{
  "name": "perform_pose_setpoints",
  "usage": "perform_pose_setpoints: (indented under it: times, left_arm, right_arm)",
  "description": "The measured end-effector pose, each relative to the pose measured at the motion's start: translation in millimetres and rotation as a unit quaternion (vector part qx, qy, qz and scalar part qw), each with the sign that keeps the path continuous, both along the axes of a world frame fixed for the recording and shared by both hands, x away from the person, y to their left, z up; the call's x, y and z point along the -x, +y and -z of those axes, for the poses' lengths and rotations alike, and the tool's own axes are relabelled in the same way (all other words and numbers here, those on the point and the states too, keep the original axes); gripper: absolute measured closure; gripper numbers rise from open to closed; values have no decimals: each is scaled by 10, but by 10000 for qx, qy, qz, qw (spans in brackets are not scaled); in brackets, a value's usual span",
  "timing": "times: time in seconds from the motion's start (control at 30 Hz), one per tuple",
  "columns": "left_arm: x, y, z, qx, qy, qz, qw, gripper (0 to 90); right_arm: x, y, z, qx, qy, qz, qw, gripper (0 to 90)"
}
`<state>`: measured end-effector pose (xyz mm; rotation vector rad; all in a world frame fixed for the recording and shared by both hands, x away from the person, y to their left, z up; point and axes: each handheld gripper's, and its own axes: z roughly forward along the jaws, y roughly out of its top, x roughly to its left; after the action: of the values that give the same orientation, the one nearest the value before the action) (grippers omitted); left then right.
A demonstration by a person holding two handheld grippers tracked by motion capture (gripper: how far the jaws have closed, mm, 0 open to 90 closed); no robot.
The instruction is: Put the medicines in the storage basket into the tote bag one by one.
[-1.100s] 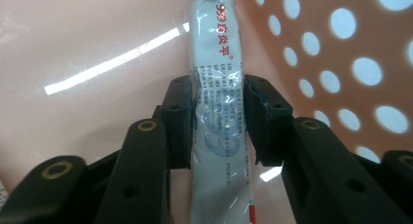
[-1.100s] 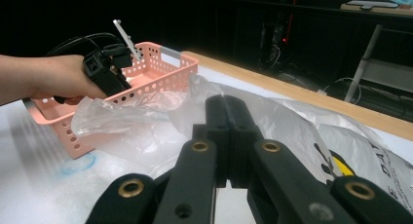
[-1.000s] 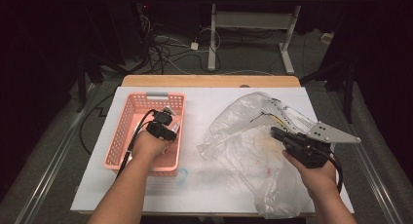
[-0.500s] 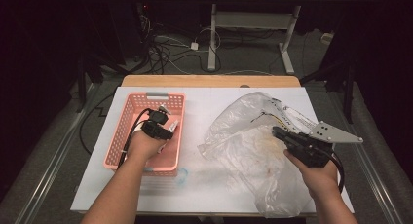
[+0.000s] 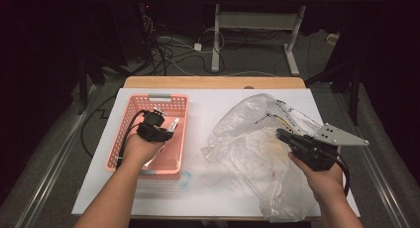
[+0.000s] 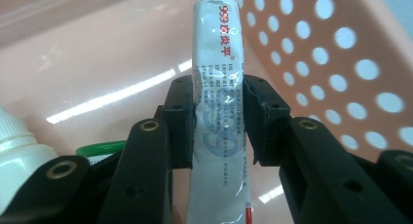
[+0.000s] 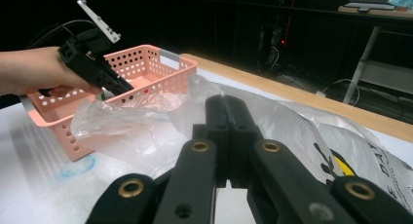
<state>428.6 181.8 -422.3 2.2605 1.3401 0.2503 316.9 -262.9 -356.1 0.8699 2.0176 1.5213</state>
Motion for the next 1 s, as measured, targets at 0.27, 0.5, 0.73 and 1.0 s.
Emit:
perform_pose_setpoints:
  times: [0.27,0.5,0.73,1.0]
  left_arm:
    - [124,21,-50,127,-267,184,9994,651]
    - [235,25,-126,228,-514,265,9981,651]
    - [378,12,-265,343,-883,394,9947,651]
    - [534,-82,-390,498,-1050,621,9913,651]
  right_arm:
    - [8,-14,-10,14,-19,22,10000,900]
    - [9,-3,-18,9,24,24,10000,900]
    - [-5,9,-23,29,4,11,10000,900]
    - [-13,22,-30,25,-18,-4,10000,900]
